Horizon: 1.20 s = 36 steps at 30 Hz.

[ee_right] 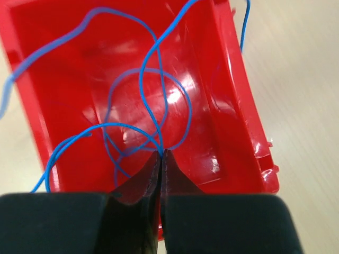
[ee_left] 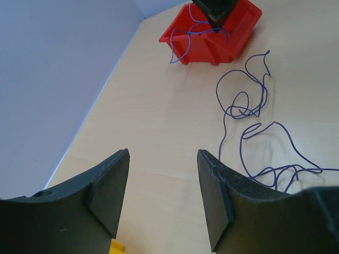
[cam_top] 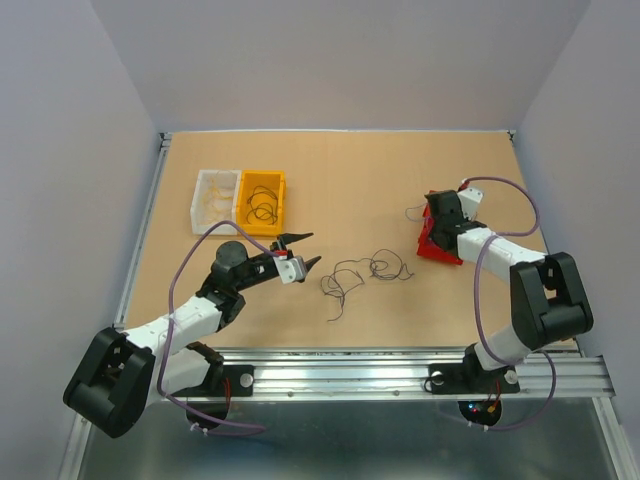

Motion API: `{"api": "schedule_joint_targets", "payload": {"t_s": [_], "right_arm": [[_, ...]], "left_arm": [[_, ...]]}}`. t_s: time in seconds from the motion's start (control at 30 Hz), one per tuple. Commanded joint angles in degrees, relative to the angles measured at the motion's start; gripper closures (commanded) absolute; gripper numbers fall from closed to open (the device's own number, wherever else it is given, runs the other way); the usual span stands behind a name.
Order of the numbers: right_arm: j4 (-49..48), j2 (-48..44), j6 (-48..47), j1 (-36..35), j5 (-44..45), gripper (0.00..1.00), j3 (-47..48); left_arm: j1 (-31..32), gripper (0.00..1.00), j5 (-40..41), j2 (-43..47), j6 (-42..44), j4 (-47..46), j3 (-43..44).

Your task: Untangle the cables

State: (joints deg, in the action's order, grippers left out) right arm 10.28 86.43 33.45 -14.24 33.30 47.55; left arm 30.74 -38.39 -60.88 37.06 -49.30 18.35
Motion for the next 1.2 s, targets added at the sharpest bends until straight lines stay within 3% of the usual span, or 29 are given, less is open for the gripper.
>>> {"api": "schedule_joint_targets", "payload": {"t_s": [0.0, 0.43, 0.57, 0.7, 0.93, 1.03, 1.17], "right_arm": [[1.8, 2.5, 0.7, 0.4, -0.5, 0.99, 3.8], [2.0, 15.4, 2.3, 4.3, -8.7, 0.97, 9.5], [2.0, 8.6, 2.1, 4.3, -7.6, 0.68, 8.0], [4.4, 0.8, 1.3, 4.3, -6.5, 0.52, 7.5], [8.9, -5.9, -0.2, 4.3, -5.6, 0.43, 10.2], [9.1, -7.2, -0.8, 4.4, -5.3, 0.2, 11.3], [9.1, -4.4, -2.3, 4.3, -8.4, 0.19, 14.1]], "left_arm": [[-0.1, 0.35, -0.5, 1.1, 0.5, -1.8, -0.2], [-0.1, 0.34, -0.4, 1.6, 0.6, -1.2, -0.2], [-0.1, 0.34, -0.3, 1.8, 0.6, -1.2, -0.2], [-0.1, 0.34, -0.1, 1.6, 0.6, -1.1, -0.2], [-0.1, 0.34, -0.3, 1.7, 0.5, -1.0, -0.1], [-0.2, 0.34, -0.5, 1.6, 0.6, -1.0, -0.1], [-0.2, 0.34, -0.5, 1.5, 0.5, -1.0, 0.0]]}}
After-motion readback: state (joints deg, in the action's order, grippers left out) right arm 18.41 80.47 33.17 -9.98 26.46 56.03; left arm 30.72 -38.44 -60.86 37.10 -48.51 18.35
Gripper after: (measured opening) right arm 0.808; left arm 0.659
